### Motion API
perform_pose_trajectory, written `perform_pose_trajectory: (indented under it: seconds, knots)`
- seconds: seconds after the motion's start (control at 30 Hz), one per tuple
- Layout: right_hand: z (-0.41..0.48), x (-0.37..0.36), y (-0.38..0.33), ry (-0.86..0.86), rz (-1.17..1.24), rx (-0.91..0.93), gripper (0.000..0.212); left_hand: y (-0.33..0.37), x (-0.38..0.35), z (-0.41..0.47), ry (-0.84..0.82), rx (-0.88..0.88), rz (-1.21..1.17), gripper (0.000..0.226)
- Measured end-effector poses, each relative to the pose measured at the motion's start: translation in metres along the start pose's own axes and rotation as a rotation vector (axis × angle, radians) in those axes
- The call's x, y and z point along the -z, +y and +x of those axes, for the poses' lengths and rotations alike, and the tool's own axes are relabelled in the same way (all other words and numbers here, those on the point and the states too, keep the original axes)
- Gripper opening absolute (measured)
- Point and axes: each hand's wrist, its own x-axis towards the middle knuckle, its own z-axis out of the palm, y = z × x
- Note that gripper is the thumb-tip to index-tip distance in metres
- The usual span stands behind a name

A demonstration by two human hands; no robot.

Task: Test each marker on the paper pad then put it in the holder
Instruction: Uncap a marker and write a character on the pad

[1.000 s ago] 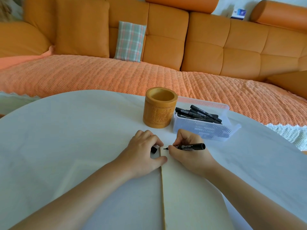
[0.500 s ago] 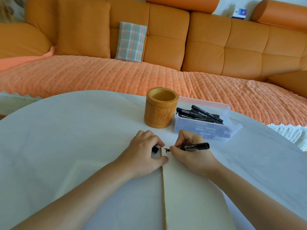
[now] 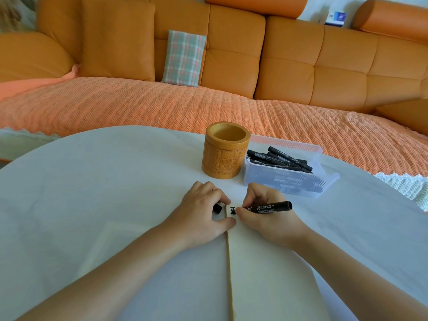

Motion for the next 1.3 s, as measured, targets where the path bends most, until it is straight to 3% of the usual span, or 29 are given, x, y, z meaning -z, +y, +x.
perform_pose_trajectory:
  seconds: [0.33, 0.47, 0.57, 0.73, 0.9, 0.97, 1.07, 1.13, 1.2, 1.3]
  knots:
    - [0.000, 0.001, -0.002, 0.024, 0.005, -0.015, 0.024, -0.001, 0.001, 0.000, -0.008, 0.006, 0.000, 0.037]
    - [-0.002, 0.004, -0.002, 0.159, 0.159, 0.000, 0.018, -0.001, 0.004, 0.000, -0.033, 0.030, -0.010, 0.041]
    - [-0.004, 0.006, -0.004, 0.205, 0.128, 0.065, 0.015, -0.002, 0.011, -0.001, -0.057, 0.049, -0.050, 0.042]
    - [-0.005, 0.024, -0.008, 0.258, 0.057, 0.073, 0.027, -0.011, 0.032, -0.006, 0.004, 0.023, 0.052, 0.045]
    - [-0.014, 0.040, -0.001, 0.013, -0.250, 0.128, 0.063, -0.012, 0.032, -0.009, -0.011, -0.003, 0.156, 0.028]
    - [-0.014, 0.040, -0.005, -0.073, -0.121, 0.021, 0.063, -0.009, 0.030, -0.009, -0.009, 0.009, 0.162, 0.018]
    - [-0.017, 0.041, -0.018, -0.097, 0.268, -0.126, 0.051, -0.002, 0.033, -0.008, 0.092, 0.030, 0.106, 0.013]
    - [-0.020, 0.045, -0.029, -0.121, 0.339, -0.159, 0.038, 0.003, 0.035, -0.007, 0.163, 0.049, 0.042, 0.014]
    - [-0.022, 0.048, -0.035, -0.141, 0.159, -0.150, 0.029, 0.007, 0.037, -0.007, 0.180, 0.051, -0.011, 0.013]
    - [-0.024, 0.047, -0.041, -0.209, -0.344, -0.044, 0.022, 0.008, 0.039, -0.006, 0.190, 0.034, -0.031, 0.014]
